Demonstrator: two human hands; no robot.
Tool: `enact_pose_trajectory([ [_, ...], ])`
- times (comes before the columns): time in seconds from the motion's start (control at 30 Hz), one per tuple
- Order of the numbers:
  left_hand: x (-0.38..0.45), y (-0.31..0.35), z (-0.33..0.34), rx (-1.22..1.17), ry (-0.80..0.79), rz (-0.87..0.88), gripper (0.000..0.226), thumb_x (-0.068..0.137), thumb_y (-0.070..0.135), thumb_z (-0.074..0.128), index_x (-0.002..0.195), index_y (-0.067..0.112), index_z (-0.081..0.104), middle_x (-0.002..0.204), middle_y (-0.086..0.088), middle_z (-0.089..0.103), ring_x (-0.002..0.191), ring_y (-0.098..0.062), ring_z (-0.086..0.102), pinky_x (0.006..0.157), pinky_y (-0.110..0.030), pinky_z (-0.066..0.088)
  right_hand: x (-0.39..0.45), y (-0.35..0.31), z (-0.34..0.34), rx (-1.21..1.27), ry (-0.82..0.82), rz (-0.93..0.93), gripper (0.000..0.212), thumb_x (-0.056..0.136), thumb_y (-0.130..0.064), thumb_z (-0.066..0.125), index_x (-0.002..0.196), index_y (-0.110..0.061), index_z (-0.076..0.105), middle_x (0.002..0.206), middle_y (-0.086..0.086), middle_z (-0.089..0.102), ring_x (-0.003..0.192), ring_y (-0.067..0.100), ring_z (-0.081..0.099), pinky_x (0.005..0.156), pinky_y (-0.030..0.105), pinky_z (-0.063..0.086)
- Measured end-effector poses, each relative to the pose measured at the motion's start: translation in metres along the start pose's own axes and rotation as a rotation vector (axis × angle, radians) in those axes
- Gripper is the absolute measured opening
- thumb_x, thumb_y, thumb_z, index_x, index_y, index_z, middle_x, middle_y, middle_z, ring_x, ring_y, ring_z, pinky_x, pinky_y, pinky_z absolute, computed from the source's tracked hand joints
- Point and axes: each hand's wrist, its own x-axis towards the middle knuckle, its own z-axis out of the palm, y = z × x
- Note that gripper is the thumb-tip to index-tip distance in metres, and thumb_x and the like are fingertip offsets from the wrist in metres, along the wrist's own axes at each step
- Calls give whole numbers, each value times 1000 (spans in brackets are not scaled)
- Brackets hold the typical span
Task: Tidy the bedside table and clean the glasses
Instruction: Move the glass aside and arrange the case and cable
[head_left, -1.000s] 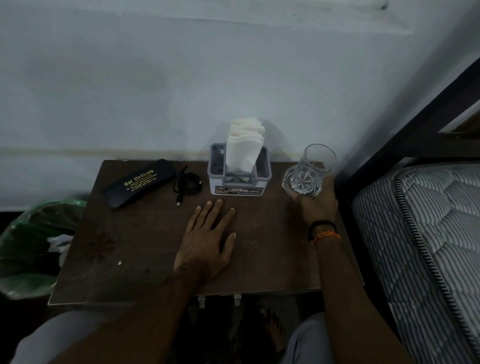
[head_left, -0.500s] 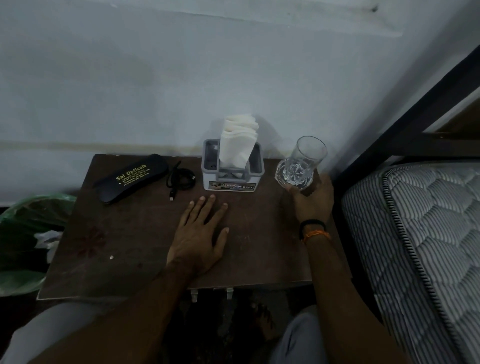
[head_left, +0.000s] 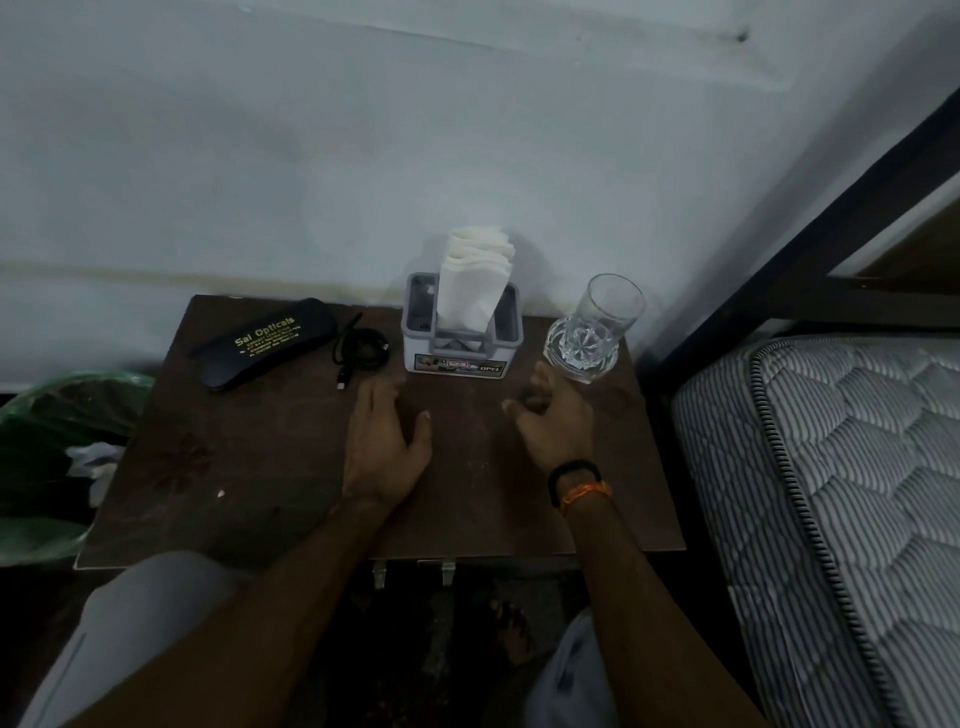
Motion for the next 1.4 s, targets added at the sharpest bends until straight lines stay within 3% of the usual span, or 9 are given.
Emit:
enact_pose_trajectory([
  [0.13,13,21,0,-236,116,-162,74,88,13,66,150,16,25,150,-3,31,111,-11,54,87,-18,47,3,-7,8,29,-37,-13,79,79,-16,79,147,-15,41,137,2,58,103,11,61,87,23,48],
  [0.27,27,24,0,-254,53,-233,77,87,12,66,152,18,25,156,-2,31,138,-18,40,115,-33,33,3,-16,16,77,-97,-87,66,77,-13,78,136,-26,52,127,-7,63,104,13,64,85,25,52],
  [0.47,26,29,-2,-331,21,-131,66,82,2,65,137,32,46,128,8,49,114,-10,55,103,-31,47,6,-18,21,101,-88,-103,56,75,-11,78,125,-27,59,118,-8,68,102,11,65,86,24,53],
  [0.63,24,32,7,-381,-42,-74,67,82,2,67,139,30,45,128,11,44,110,-11,56,73,-2,46,10,-18,11,110,-45,-66,49,75,-11,78,119,-26,62,111,-10,69,99,9,65,73,5,43],
  [0.73,28,32,14,-364,-79,-77,71,82,6,68,144,26,41,135,4,46,111,-11,55,69,4,43,12,-16,5,118,-49,-40,48,76,-11,78,119,-24,62,112,-10,69,102,12,65,82,16,47],
  [0.93,26,28,0,-273,-128,-26,57,85,10,66,137,25,47,132,8,47,102,-2,55,76,-4,46,7,-24,2,-3,44,26,33,78,-14,77,109,-16,67,98,-7,66,99,15,62,89,22,44],
  [1.03,27,14,-27,-104,-43,3,38,88,10,64,122,24,55,121,4,52,103,-7,54,90,-25,51,-2,-26,3,-101,161,40,11,80,-17,73,91,-15,70,87,-3,69,93,19,65,85,25,47],
  [1.2,47,-33,-87,246,209,39,25,81,13,67,104,14,59,113,-9,54,106,-29,50,87,-37,43,-21,-42,29,-276,-5,-294,4,83,-19,68,82,-22,69,81,-7,71,77,11,64,73,21,44],
  [1.4,72,-90,-148,483,66,8,58,74,34,78,125,15,55,129,-13,54,117,-39,47,97,-48,36,-31,-68,86,-486,-234,-545,30,95,-21,54,124,-20,62,125,0,60,112,18,58,98,32,45],
])
